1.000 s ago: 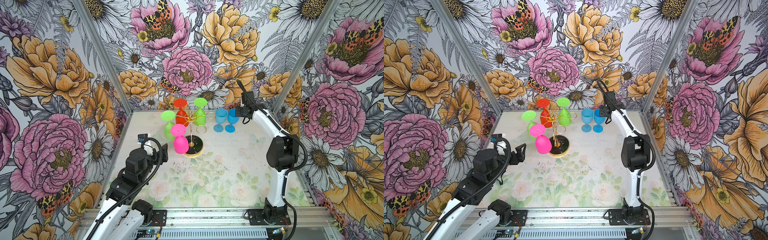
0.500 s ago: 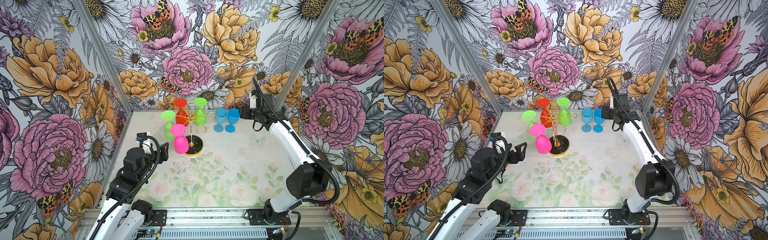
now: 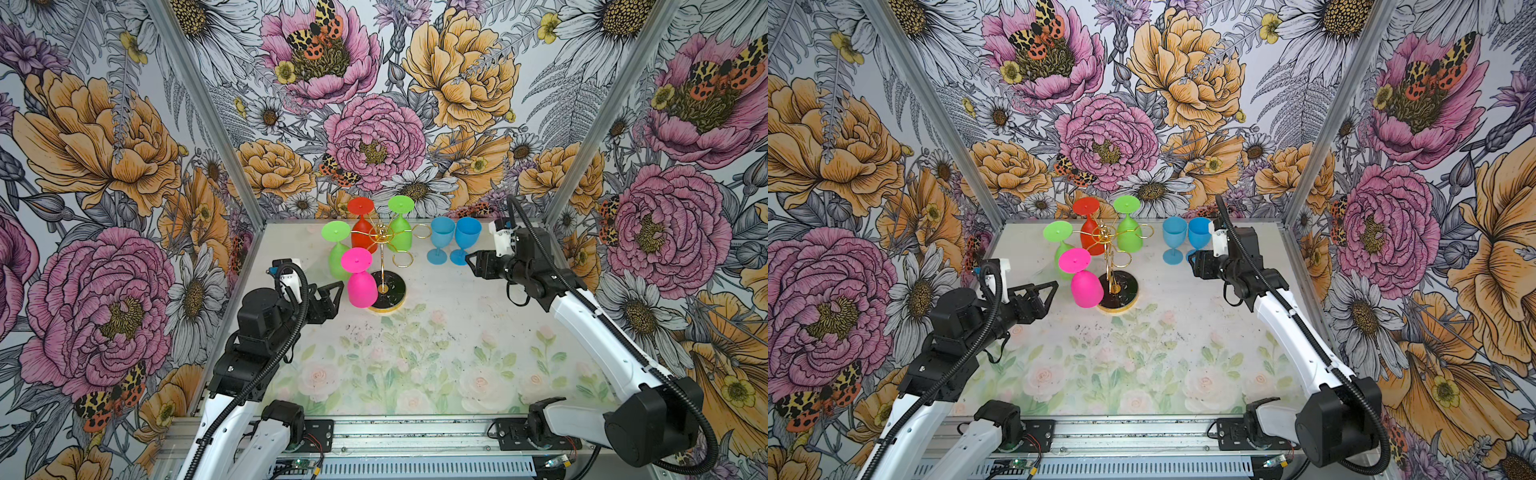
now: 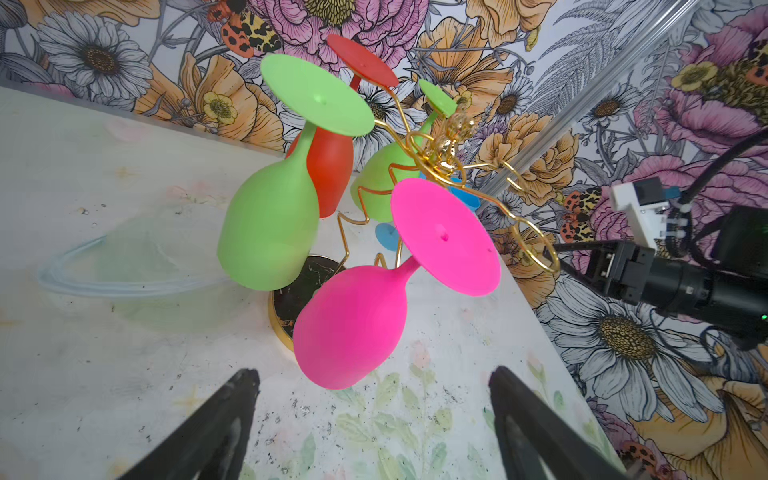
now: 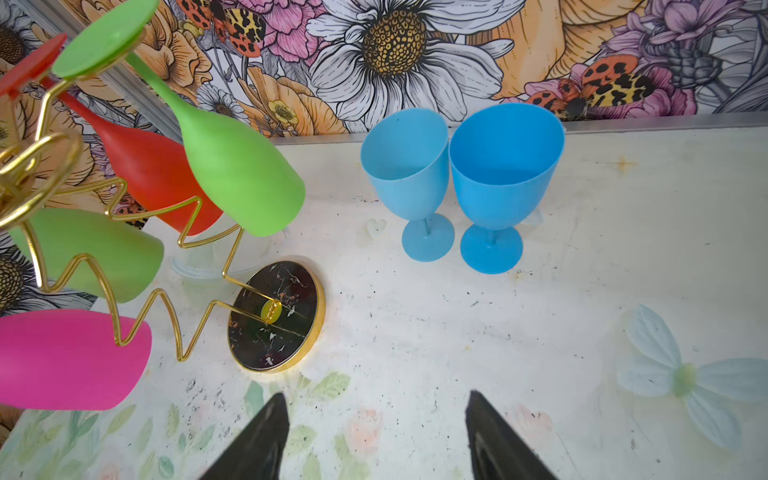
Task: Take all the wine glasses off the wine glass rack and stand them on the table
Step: 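Reach the left gripper to the magenta glass's foot while the right draws back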
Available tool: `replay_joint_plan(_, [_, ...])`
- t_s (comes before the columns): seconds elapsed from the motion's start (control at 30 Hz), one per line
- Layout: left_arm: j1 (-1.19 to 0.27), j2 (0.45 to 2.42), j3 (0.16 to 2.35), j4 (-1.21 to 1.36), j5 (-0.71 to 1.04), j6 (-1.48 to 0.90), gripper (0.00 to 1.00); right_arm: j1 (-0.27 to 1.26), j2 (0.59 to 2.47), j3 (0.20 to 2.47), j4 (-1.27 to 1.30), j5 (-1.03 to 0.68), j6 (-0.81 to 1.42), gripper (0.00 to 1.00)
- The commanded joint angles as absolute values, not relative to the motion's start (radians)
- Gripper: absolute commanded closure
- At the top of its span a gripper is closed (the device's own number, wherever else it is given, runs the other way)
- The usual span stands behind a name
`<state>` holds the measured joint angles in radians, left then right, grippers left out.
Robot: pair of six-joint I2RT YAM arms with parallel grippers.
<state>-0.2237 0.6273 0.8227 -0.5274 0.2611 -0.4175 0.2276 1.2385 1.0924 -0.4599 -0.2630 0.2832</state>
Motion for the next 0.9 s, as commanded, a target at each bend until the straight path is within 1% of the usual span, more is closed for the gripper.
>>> replay_joint_plan(0.0, [-0.207,0.646,0.869,-0.505,0.368,-0.489,0.11,0.243,1.167,1.017,-0.376,-0.298,0.294,0.32])
replay_joint_plan(0.13, [-0.189,0.69,0.896,-0.481,0.425,-0.562,0.14,0.261,1.093,0.926,-0.337,-0.308,0.293,0.32])
replay_joint_plan(0.27, [-0.173,0.761,0.929,-0.467,0.472,-0.636,0.21,0.268,1.043,0.876,-0.319,-0.307,0.29,0.32])
replay_joint_plan(0.4, [-0.17,0.819,0.962,-0.463,0.47,-0.681,0.27,0.271,1.014,0.851,-0.316,-0.308,0.275,0.32])
replay_joint_plan(0.57, [-0.167,0.887,0.989,-0.444,0.519,-0.737,0.38,0.275,0.978,0.83,-0.312,-0.302,0.276,0.32])
replay_joint_plan(0.67, [-0.167,0.91,0.999,-0.437,0.529,-0.755,0.42,0.276,0.964,0.821,-0.311,-0.298,0.279,0.32])
replay_joint_plan(0.73, [-0.167,0.914,1.0,-0.425,0.532,-0.767,0.47,0.276,0.961,0.816,-0.309,-0.298,0.281,0.32])
replay_joint_plan(0.87, [-0.164,0.925,1.003,-0.422,0.537,-0.784,0.51,0.275,0.957,0.813,-0.308,-0.296,0.284,0.32])
